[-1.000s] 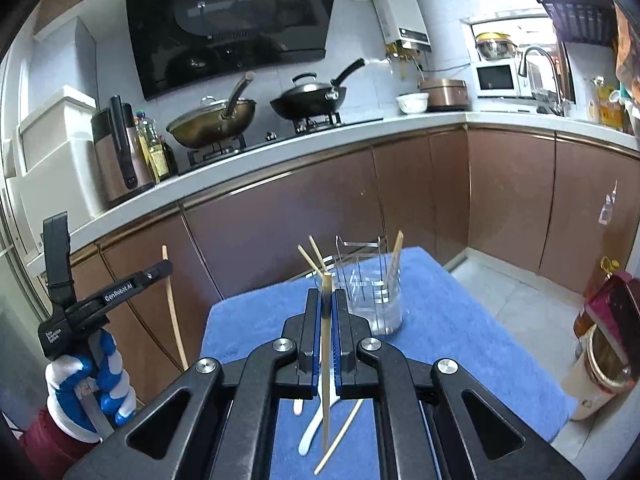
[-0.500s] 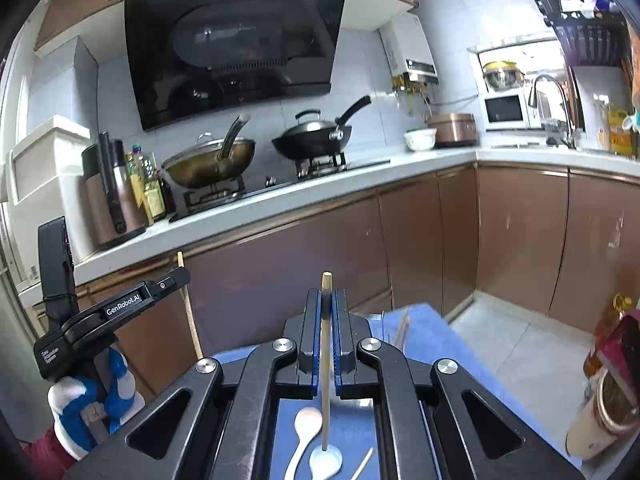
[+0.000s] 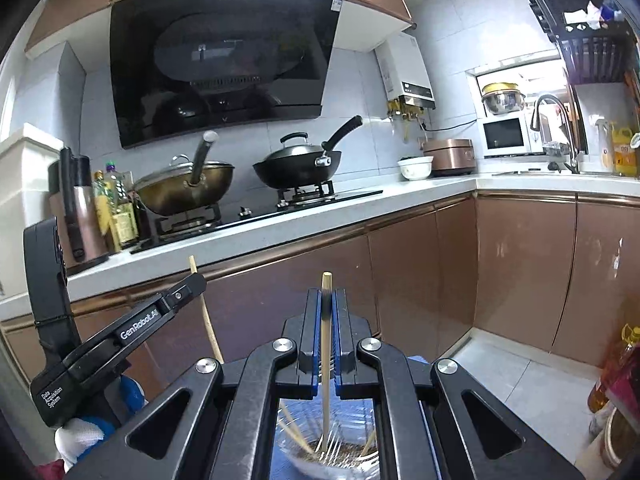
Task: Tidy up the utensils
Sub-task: 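Open both tools to release the chopsticks into the holder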
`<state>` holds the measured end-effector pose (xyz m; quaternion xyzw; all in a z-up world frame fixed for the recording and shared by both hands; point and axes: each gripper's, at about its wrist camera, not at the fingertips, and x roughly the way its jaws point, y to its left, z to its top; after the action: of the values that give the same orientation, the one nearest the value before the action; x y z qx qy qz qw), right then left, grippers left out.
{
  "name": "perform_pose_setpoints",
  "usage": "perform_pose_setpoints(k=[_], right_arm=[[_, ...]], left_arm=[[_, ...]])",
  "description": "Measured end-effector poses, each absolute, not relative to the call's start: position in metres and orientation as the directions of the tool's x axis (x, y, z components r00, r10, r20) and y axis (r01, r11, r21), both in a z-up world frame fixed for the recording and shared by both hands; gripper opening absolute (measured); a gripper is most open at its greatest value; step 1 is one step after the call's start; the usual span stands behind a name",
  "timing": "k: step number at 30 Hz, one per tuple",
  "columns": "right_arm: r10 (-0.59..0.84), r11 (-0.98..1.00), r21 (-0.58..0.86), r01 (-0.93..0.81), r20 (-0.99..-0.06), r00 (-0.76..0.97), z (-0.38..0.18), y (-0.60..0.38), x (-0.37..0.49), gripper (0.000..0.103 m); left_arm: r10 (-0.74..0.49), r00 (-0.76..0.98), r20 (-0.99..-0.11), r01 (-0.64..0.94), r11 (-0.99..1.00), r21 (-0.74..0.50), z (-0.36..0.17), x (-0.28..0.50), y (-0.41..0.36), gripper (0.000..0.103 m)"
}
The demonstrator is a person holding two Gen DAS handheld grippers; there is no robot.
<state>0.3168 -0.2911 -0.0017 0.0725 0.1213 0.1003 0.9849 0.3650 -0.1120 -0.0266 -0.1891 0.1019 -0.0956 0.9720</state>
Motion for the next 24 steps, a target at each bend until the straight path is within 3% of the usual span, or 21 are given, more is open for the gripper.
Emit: perform_pose_setpoints(k=[6, 20, 22, 24], right_arm=[[0.189, 0.979, 0.128, -0.16, -0.255, 0.948, -0.031, -0.288, 0.345, 0.005], [0.174, 0.976, 0.183, -0.115, -0.348, 0.921, -0.103, -0.296, 0.37, 0.008], [0.173, 0.976, 0.19, -0.11, -0.352, 0.92, -0.105, -0.297, 0.368, 0.016], [0.172, 0.975, 0.196, -0.107, -0.35, 0.921, -0.104, -0.299, 0.363, 0.021]], left_arm=[[-0.182, 0.965, -0.19, 0.106, 0.93, -0.352, -0.064, 0.394, -0.132, 0.005], [-0.154, 0.962, -0.226, 0.072, 0.94, -0.332, -0.122, 0.413, -0.143, 0.007], [-0.152, 0.962, -0.229, 0.07, 0.941, -0.332, -0.122, 0.41, -0.14, 0.012], [-0.156, 0.96, -0.231, 0.071, 0.939, -0.336, -0.12, 0.405, -0.136, 0.028]])
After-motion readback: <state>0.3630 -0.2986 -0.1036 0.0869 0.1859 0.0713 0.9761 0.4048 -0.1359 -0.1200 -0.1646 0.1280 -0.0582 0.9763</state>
